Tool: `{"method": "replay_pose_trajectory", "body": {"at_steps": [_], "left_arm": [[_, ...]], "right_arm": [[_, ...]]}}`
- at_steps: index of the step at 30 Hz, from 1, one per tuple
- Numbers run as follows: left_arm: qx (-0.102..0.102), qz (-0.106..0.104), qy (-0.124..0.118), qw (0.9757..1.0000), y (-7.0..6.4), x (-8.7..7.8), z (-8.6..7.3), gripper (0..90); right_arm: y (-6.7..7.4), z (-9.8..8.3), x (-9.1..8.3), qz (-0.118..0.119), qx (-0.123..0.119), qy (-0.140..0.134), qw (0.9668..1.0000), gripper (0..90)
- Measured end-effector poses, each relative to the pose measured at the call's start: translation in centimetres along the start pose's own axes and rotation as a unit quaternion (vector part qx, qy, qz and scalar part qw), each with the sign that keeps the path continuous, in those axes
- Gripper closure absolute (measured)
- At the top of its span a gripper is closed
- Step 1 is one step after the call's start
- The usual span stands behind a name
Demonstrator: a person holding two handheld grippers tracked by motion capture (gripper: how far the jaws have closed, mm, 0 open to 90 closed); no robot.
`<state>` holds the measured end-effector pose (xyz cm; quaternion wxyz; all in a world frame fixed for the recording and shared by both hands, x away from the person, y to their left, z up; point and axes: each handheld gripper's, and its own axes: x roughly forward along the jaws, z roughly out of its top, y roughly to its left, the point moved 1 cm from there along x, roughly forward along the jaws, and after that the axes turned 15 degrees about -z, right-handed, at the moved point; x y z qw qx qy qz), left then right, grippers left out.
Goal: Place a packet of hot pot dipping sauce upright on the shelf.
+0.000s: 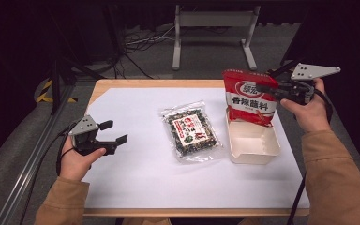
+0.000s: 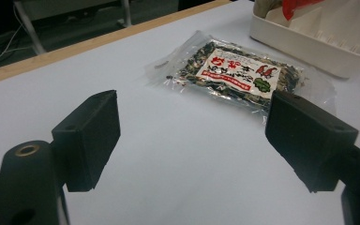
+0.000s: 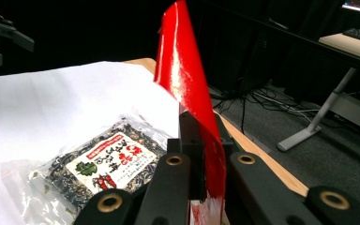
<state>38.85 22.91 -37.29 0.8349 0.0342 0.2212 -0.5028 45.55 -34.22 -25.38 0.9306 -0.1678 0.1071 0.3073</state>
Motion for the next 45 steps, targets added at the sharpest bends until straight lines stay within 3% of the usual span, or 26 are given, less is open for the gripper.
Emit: {"method": "replay_pose_trajectory", "body": {"at_steps": [17,25,33,40,45], "left_arm": [[-0.001,0.0,-0.001,1.0,0.0,0.0,0.0,19.2],[-0.003,-0.001,0.0,1.0,0.2,-0.1,-0.1,19.1],[-0.007,-0.003,-0.002,1.0,0.2,0.0,-0.2,19.2],[-0.009,-0.004,-0.001,1.0,0.2,0.1,-0.2,19.2],[-0.007,-0.005,0.0,1.0,0.2,0.1,-0.2,19.2]], "right_arm": [[-0.3,-1.0,3.0,-0.009,-0.009,0.026,0.9996,88.6],[0.2,-2.0,4.2,0.005,0.0,0.034,0.9994,88.4],[0.8,-2.3,4.2,0.016,0.002,0.04,0.9991,86.9],[0.7,-3.6,3.7,-0.012,0.012,0.072,0.9973,82.1],[0.3,-4.5,3.2,-0.02,0.021,0.083,0.9962,85.6]]}}
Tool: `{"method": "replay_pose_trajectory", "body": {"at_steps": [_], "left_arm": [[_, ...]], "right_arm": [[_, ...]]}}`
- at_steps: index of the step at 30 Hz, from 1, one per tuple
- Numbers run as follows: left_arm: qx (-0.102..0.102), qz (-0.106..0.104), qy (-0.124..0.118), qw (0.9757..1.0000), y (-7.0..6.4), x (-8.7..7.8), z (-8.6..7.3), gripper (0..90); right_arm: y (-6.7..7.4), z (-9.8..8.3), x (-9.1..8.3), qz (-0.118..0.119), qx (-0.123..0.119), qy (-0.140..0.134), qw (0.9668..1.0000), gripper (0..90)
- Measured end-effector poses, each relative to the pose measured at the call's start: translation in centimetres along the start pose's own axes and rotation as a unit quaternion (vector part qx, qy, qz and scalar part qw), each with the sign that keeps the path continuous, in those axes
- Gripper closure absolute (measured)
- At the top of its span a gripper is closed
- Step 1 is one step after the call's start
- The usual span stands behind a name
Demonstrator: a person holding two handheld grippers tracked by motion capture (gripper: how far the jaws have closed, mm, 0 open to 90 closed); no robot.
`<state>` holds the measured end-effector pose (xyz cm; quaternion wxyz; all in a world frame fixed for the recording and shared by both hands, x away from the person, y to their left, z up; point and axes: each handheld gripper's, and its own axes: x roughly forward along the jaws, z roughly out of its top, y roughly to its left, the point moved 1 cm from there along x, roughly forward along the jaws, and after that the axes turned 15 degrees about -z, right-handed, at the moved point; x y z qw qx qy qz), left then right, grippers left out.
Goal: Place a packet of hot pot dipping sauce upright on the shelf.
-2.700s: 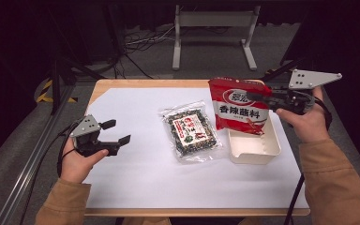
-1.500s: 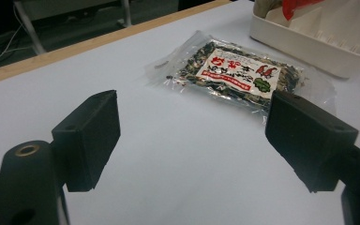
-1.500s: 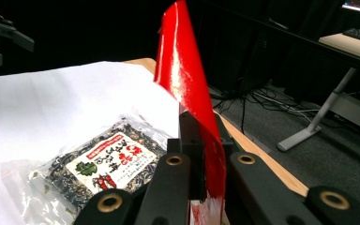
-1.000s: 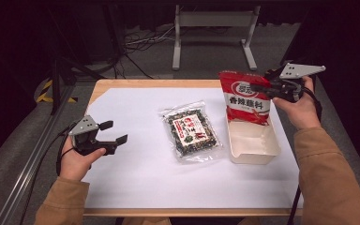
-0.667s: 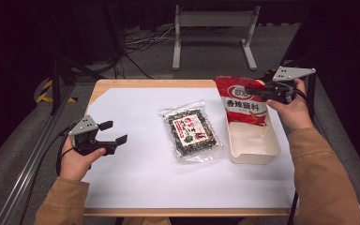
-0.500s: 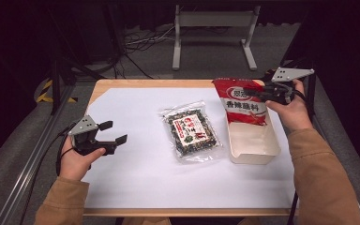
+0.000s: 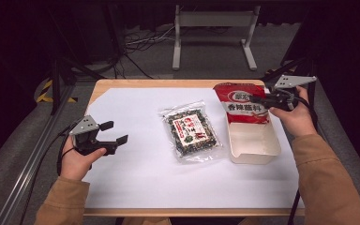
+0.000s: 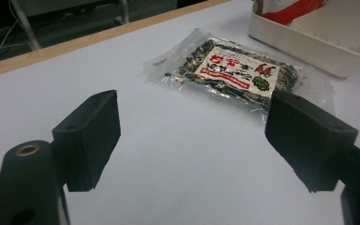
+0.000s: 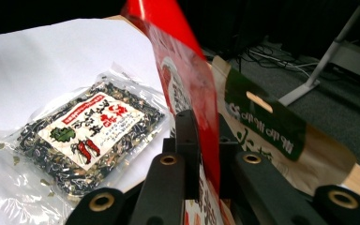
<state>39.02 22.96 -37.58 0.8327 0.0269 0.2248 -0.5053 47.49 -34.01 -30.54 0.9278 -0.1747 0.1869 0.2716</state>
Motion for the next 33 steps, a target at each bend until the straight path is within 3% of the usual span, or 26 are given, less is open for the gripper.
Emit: {"method": "replay_pose_trajectory", "body": {"at_steps": [5,8,17,27,33], "left_arm": [[-0.002,0.0,-0.002,1.0,0.0,0.0,0.0,19.2],[-0.001,0.0,-0.002,1.0,0.0,-0.1,0.0,19.2],[-0.003,-0.003,0.0,1.0,0.0,0.1,0.0,19.2],[-0.005,-0.004,0.003,1.0,0.1,0.4,-0.1,19.1],[-0.006,-0.007,0.004,0.9999,0.0,0.6,-0.1,19.1]], "right_arm": [[-0.2,-0.7,-0.2,-0.005,0.004,0.01,0.9999,84.0],[-0.4,-1.4,-0.1,-0.015,0.001,0.035,0.9993,84.6],[-1.1,-3.3,-0.4,-0.027,0.024,0.051,0.998,87.9],[-1.5,-4.2,0.2,-0.046,0.059,0.064,0.9951,88.8],[-1.5,-4.3,0.5,-0.051,0.062,0.069,0.9944,88.9]]}}
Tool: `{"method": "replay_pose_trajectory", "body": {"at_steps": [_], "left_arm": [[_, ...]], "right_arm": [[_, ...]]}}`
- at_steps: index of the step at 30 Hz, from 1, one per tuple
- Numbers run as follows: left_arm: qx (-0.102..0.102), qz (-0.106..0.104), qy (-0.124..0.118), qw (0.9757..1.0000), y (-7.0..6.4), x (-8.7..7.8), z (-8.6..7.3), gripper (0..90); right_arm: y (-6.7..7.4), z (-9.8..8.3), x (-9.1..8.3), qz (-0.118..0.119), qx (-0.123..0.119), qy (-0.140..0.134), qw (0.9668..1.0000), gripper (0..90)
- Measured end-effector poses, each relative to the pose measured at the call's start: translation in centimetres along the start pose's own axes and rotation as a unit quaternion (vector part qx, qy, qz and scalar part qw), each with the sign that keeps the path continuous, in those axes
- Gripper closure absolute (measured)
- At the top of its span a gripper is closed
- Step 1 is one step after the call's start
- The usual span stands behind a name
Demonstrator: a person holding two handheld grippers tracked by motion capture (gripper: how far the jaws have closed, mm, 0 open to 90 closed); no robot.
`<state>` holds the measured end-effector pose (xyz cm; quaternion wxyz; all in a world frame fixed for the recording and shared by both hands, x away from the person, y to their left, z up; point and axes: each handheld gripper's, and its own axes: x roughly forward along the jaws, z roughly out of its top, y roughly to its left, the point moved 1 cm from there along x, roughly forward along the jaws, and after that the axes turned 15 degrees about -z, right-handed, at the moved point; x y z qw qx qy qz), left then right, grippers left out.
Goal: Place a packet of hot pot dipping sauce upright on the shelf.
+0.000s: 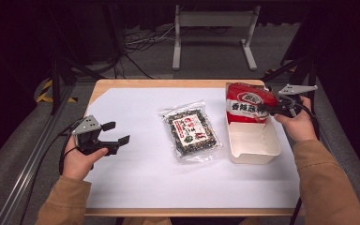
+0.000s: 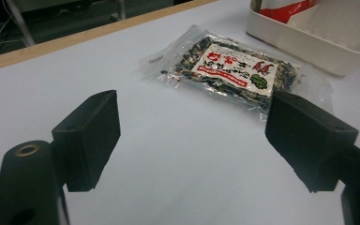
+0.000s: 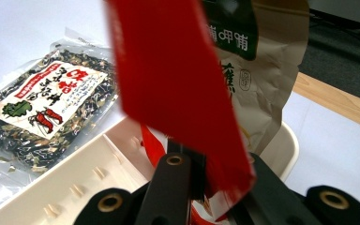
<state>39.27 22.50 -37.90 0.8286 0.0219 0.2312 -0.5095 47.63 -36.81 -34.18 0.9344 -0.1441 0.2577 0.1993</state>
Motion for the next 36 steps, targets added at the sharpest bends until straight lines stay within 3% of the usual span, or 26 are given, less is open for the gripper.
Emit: {"method": "replay_pose_trajectory", "body": {"at_steps": [4,8,10,12,13,16,22,24,25,36], "left_arm": [[0.006,0.0,0.003,1.0,0.1,0.1,0.1,19.1],[0.003,-0.002,0.001,1.0,0.1,0.3,0.2,18.9],[0.003,-0.002,0.002,1.0,0.1,0.3,0.2,18.6],[0.003,-0.006,0.001,1.0,0.2,0.6,0.4,18.0],[0.003,-0.006,0.001,1.0,0.2,0.6,0.4,17.8],[0.003,-0.008,0.001,1.0,0.2,1.0,0.5,17.5],[0.005,-0.015,0.005,0.9999,0.2,1.7,0.8,15.9],[-0.016,-0.019,0.014,0.9996,0.2,2.0,0.9,16.6],[-0.017,-0.021,0.012,0.9996,0.2,2.1,1.0,16.6],[-0.002,-0.018,0.016,0.9997,0.2,2.6,1.4,12.2]], "right_arm": [[0.1,0.3,-0.3,0.0,0.0,-0.015,0.9999,85.4],[0.2,0.6,-0.7,-0.007,0.008,-0.036,0.9993,73.9],[0.1,0.6,-1.0,-0.01,0.018,-0.046,0.9987,64.8],[0.0,0.5,-1.4,-0.02,0.03,-0.064,0.9973,47.4],[0.0,0.5,-1.4,-0.02,0.03,-0.064,0.9973,47.4],[0.0,0.3,-1.9,-0.024,0.048,-0.076,0.9956,36.4],[0.6,0.1,-3.5,-0.033,0.039,-0.09,0.9946,33.8],[0.9,0.0,-4.3,-0.046,0.025,-0.095,0.9941,33.8],[1.0,0.0,-4.6,-0.05,0.019,-0.096,0.9939,33.8],[3.8,0.4,-8.6,-0.061,-0.005,-0.106,0.9925,36.8]]}}
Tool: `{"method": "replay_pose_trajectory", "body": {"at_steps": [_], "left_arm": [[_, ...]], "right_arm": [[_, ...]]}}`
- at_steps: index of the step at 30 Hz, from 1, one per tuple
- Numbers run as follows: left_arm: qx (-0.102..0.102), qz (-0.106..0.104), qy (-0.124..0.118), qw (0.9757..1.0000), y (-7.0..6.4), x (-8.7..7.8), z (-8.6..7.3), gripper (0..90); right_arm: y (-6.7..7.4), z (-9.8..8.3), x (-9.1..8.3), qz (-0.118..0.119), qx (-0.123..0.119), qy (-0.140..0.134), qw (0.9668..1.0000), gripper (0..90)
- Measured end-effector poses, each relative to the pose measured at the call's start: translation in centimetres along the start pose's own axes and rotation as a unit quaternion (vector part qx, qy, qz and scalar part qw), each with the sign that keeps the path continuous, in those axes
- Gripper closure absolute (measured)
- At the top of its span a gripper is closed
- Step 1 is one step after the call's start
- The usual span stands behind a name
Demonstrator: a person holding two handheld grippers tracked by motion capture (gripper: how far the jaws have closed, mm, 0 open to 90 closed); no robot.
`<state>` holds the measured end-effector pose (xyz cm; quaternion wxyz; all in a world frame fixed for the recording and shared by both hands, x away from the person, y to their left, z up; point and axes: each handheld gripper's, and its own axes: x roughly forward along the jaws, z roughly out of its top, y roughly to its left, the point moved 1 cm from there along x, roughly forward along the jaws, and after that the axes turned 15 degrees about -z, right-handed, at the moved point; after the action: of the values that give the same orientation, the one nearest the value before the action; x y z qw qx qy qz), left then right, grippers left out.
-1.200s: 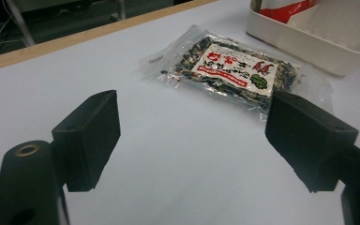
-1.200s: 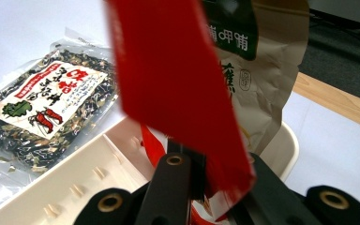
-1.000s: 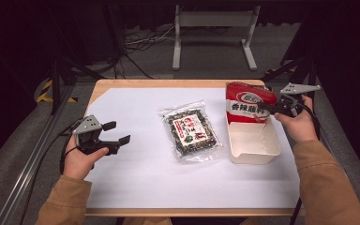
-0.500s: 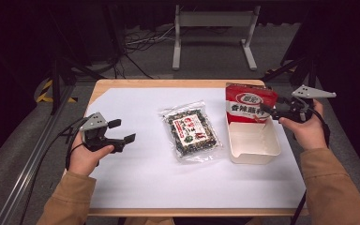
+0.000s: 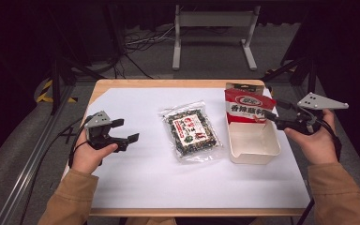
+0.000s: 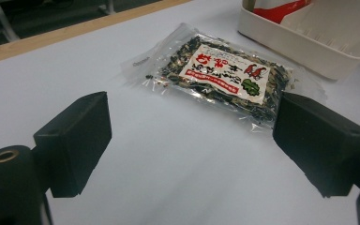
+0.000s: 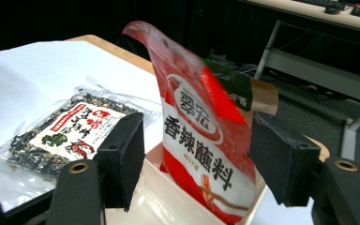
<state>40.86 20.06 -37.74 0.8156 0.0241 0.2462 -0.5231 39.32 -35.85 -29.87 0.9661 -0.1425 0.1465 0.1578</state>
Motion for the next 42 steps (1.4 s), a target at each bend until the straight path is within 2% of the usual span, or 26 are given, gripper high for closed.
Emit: {"method": "replay_pose_trajectory", "body": {"at_steps": [5,8,11,13,15,16,17,20,23,24,26,28,29,32,33,34,35,36,39,40,41,42], "left_arm": [[0.0,0.002,0.006,1.0,-0.3,0.2,-0.1,10.6],[0.008,0.003,0.017,0.9998,-0.2,0.3,-0.1,10.5],[0.01,0.002,0.017,0.9998,-0.3,0.6,-0.1,10.5],[0.008,0.0,0.016,0.9998,-0.3,0.6,0.0,10.4],[-0.012,-0.011,0.017,0.9997,-0.5,0.5,0.1,12.0],[-0.014,-0.014,0.011,0.9997,-0.6,0.6,0.1,13.9],[-0.01,-0.021,0.008,0.9997,-0.6,0.6,0.2,13.9],[-0.005,-0.022,0.005,0.9997,-0.7,0.8,0.2,12.2],[-0.004,-0.015,0.004,0.9999,-0.5,1.1,0.4,9.0],[-0.01,-0.015,0.014,0.9997,-0.5,1.2,0.5,9.4],[0.012,0.015,0.041,0.999,-0.6,1.6,0.6,11.1],[0.029,0.037,0.056,0.9973,-0.7,2.2,0.5,6.4],[0.036,0.039,0.066,0.9964,-0.7,2.6,0.5,7.4],[0.03,0.027,0.061,0.9973,-0.5,3.4,0.4,11.7],[0.029,0.014,0.058,0.9978,-0.4,3.6,0.5,18.6],[0.026,0.011,0.052,0.9983,-0.2,3.8,0.5,23.8],[0.026,0.011,0.052,0.9983,-0.2,3.8,0.5,26.9],[0.026,0.001,0.045,0.9986,0.0,4.2,0.8,30.0],[0.014,-0.004,0.048,0.9988,0.2,4.6,1.1,33.3],[-0.004,-0.009,0.049,0.9988,0.4,4.9,1.5,33.3],[-0.009,-0.005,0.056,0.9984,0.5,5.3,2.0,37.2],[-0.007,-0.001,0.065,0.9978,0.6,5.5,2.4,37.1]], "right_arm": [[0.8,0.0,-1.8,-0.004,0.016,-0.009,0.9998,36.7],[1.8,-0.2,-2.5,0.017,0.02,-0.014,0.9996,35.7],[2.7,-0.4,-2.9,0.031,0.019,-0.014,0.9993,35.2],[3.4,-0.5,-3.1,0.043,0.017,-0.015,0.9988,35.0],[4.0,-0.7,-3.3,0.057,0.024,-0.018,0.998,34.9],[4.3,-0.8,-3.3,0.061,0.025,-0.019,0.9977,35.0],[4.5,-0.8,-3.3,0.065,0.025,-0.021,0.9974,35.3],[5.4,-1.1,-3.3,0.079,0.021,-0.024,0.9964,35.8],[6.1,-1.3,-3.3,0.088,0.021,-0.032,0.9954,36.0],[6.4,-1.4,-3.3,0.093,0.026,-0.038,0.9946,36.6],[6.8,-1.6,-3.2,0.098,0.032,-0.045,0.9937,37.6],[7.2,-1.6,-3.0,0.105,0.021,-0.037,0.9936,37.7],[7.3,-1.7,-3.0,0.105,0.021,-0.039,0.9934,37.7],[7.6,-1.7,-3.0,0.109,0.02,-0.042,0.9929,37.5],[7.7,-1.7,-3.0,0.109,0.019,-0.043,0.993,37.5],[7.7,-1.7,-3.0,0.11,0.02,-0.044,0.9927,37.6],[7.8,-1.7,-3.0,0.112,0.019,-0.045,0.9925,37.5],[7.9,-1.7,-2.9,0.111,0.019,-0.045,0.9926,37.5],[8.0,-1.8,-2.9,0.113,0.017,-0.044,0.9925,37.5],[8.0,-1.8,-2.8,0.114,0.017,-0.044,0.9924,37.6],[8.0,-1.9,-2.8,0.114,0.016,-0.045,0.9923,37.6],[8.1,-1.9,-2.8,0.116,0.015,-0.047,0.992,37.4]]}}
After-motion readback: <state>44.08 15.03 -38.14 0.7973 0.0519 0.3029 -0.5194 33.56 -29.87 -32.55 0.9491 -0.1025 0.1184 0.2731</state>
